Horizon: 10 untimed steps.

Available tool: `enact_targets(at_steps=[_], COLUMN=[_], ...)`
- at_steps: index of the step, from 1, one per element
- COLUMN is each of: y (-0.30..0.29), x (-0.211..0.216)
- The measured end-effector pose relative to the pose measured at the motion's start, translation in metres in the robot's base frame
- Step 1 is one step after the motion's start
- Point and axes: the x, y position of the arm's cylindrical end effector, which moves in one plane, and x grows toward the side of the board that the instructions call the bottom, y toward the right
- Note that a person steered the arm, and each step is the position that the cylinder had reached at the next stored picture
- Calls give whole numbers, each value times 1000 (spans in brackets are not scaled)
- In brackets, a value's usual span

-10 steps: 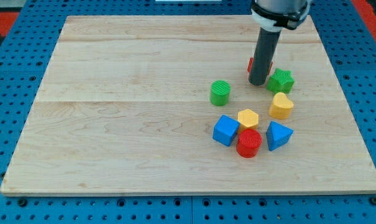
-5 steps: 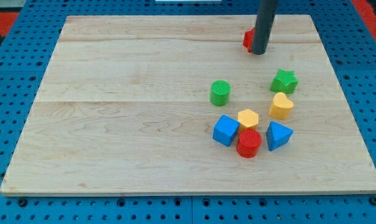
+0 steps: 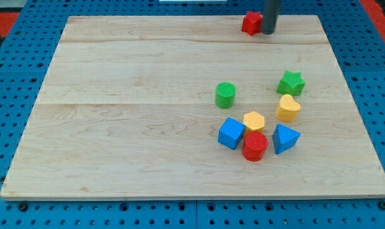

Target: Push the red star to the top center of the board

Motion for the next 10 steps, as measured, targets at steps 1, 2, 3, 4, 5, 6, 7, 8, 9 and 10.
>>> enact_targets(at_steps=[1,2,3,4,5,6,7,8,9,10], y=[15,2,-52,-71,-76,-124,-134,-77,-52,-91], x=[-33,-50,-45,-32,-29,-22,-20,-5,21,35])
